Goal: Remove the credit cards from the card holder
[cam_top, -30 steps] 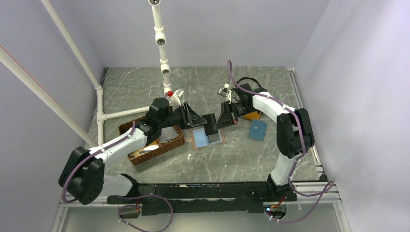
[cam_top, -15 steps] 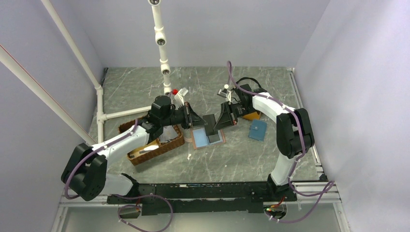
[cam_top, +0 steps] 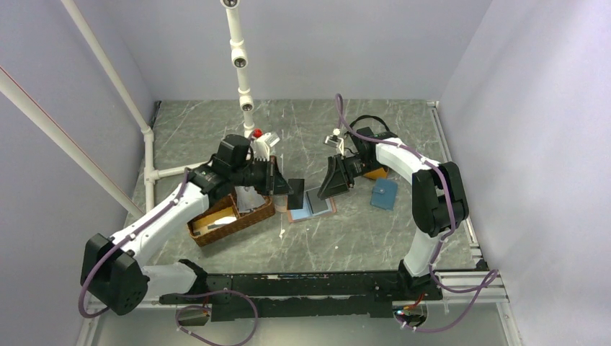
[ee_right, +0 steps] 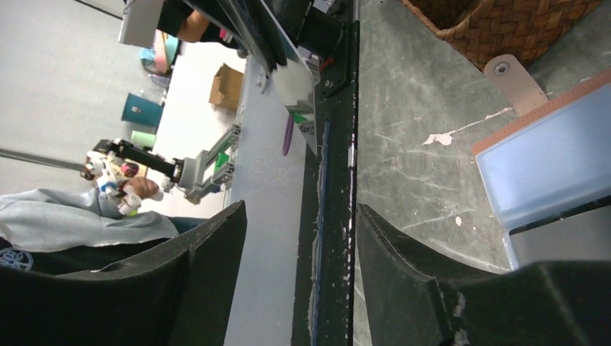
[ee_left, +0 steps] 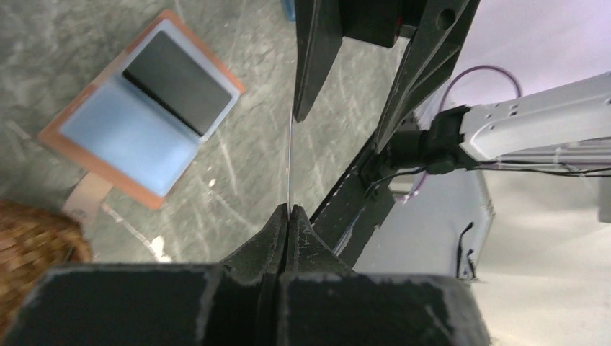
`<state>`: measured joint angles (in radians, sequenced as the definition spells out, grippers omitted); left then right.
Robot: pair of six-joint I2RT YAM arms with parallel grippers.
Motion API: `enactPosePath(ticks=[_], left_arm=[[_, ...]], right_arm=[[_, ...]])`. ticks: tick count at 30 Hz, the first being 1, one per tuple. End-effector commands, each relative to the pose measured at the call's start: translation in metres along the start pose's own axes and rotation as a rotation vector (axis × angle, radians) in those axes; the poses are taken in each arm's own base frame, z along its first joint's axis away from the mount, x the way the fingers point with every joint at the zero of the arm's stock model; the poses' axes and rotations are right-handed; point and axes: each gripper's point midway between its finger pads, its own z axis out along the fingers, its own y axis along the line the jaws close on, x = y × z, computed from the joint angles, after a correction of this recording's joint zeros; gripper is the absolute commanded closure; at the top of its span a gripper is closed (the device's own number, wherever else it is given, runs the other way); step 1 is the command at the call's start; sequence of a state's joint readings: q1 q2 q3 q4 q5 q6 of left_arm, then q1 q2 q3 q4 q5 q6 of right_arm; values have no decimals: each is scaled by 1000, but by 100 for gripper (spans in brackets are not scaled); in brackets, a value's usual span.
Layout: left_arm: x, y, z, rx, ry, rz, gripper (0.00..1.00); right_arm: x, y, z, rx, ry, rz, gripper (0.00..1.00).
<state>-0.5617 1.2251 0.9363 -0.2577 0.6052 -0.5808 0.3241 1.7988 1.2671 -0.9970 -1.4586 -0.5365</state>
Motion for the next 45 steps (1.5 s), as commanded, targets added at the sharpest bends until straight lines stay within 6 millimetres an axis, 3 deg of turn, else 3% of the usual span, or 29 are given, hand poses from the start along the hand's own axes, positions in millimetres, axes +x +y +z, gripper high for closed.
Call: enactPosePath(ticks=[1,10,17,26,32,45], left_arm=[[-1,6,-36,-122,47,178,100],[2,38,-92,-412,144,351,100],[-10,63,-136,-651,152,485,100],[-22,77,-183,-852,111,640,100],[-20,94,-200,-968,173,684,100],[-19,144,-217,-1187,319,700,100]], right_arm=[[-7,12,-3,26,13,-138,39],[-3,7,-4,54,35,-153,38],[1,2,-4,64,44,-144,37],[3,-3,-5,80,55,-138,37],[4,-7,-5,87,65,-132,37],[6,-11,-5,100,77,-124,37]])
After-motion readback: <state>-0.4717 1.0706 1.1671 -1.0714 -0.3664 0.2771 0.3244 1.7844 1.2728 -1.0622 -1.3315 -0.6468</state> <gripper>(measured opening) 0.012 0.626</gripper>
